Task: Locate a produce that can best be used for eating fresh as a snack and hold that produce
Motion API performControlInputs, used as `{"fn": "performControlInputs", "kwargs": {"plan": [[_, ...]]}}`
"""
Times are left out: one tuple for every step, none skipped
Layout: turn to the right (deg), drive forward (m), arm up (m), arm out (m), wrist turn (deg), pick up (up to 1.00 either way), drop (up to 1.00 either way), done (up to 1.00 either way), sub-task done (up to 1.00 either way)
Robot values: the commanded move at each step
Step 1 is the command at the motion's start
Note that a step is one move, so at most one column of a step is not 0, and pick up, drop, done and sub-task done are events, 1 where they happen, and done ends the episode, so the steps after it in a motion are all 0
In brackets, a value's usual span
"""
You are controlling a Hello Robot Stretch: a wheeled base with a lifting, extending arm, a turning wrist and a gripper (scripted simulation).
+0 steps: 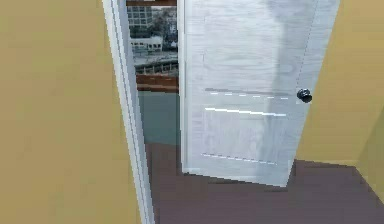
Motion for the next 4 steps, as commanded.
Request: {"fn": "performControlInputs", "kwargs": {"plan": [[3.0,0.00,0.00,0.00,0.0,0.00,0.00,0.00,0.00],[0.0,1.00,0.00,0.00,0.0,0.00,0.00,0.00,0.00],[-45.0,0.00,0.00,0.00,0.0,0.00,0.00,0.00,0.00],[-30.0,0.00,0.00,0.00,0.0,0.00,0.00,0.00,0.00]]}}
